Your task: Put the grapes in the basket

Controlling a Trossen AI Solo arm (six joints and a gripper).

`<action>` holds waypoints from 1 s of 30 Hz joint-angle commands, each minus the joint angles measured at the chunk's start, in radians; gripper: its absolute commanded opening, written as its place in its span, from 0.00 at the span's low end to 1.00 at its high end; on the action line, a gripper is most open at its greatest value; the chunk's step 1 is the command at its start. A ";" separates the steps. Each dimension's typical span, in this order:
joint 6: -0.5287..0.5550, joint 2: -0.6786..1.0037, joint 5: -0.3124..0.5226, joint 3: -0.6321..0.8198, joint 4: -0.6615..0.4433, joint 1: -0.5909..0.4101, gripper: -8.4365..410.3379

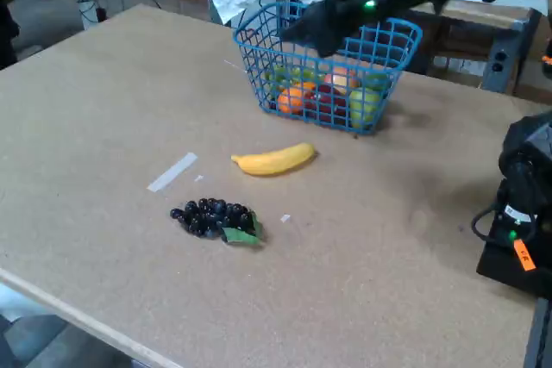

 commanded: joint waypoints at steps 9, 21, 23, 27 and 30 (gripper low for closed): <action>-0.116 0.438 -0.020 0.279 -0.142 0.175 0.52; -0.190 0.670 -0.013 0.412 -0.320 0.233 0.52; -0.188 0.684 -0.013 0.409 -0.333 0.234 0.52; -0.189 0.710 -0.013 0.408 -0.349 0.237 0.52; -0.192 0.729 -0.018 0.408 -0.357 0.243 0.52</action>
